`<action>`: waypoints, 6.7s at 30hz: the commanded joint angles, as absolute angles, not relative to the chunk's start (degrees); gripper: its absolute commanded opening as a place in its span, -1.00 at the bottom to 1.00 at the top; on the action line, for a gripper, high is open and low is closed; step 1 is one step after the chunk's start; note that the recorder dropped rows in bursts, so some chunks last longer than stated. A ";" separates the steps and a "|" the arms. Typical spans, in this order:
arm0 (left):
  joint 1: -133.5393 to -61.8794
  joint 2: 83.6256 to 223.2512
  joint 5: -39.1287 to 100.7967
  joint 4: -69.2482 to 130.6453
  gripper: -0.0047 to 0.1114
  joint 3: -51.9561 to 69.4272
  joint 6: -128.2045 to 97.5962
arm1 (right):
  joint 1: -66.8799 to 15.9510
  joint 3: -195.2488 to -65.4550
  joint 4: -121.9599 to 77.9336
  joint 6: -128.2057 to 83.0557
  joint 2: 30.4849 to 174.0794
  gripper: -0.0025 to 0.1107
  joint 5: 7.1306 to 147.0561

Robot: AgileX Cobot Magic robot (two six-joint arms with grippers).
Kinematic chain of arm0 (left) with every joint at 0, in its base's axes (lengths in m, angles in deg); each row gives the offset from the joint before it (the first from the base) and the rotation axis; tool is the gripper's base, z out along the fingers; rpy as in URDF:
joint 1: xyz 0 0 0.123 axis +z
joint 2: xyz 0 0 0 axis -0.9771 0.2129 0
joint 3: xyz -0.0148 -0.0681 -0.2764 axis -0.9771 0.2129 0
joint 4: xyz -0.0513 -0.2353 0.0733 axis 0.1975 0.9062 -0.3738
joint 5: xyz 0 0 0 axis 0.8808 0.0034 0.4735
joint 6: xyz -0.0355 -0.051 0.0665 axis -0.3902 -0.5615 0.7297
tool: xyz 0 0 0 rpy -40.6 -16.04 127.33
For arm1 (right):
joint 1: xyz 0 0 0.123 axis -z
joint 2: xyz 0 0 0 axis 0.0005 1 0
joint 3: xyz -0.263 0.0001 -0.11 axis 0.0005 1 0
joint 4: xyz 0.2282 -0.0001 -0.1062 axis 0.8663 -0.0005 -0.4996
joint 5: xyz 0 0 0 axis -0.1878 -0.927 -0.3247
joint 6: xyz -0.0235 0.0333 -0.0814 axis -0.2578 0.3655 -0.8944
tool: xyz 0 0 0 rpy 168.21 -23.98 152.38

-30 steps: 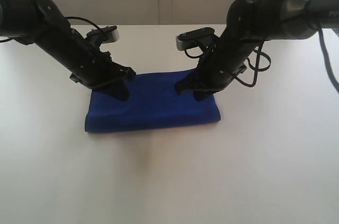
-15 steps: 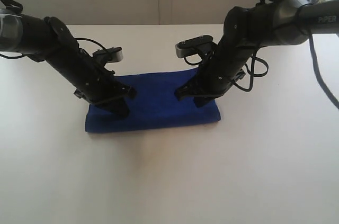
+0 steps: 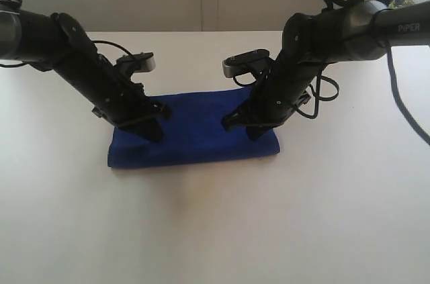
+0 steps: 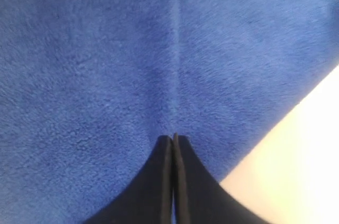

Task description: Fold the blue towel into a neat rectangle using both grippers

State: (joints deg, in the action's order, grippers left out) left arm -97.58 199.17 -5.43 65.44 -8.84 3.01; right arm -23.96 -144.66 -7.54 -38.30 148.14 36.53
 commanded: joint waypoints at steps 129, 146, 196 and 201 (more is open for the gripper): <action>-88.37 166.89 -29.53 40.74 -0.92 -4.21 -19.07 | -16.52 -127.22 -14.29 -20.05 110.78 -0.96 28.81; -88.37 128.35 -16.15 40.88 -0.92 19.61 -16.85 | -16.52 -111.16 -16.61 -20.74 68.64 -0.96 34.26; -88.37 122.30 -1.66 40.35 -0.92 29.74 -15.94 | -1.98 -95.98 -20.42 -20.05 44.77 -0.96 51.81; -88.37 122.30 -1.66 40.35 -0.92 29.74 -15.94 | -1.98 -90.72 -20.62 -20.05 41.55 -0.96 51.94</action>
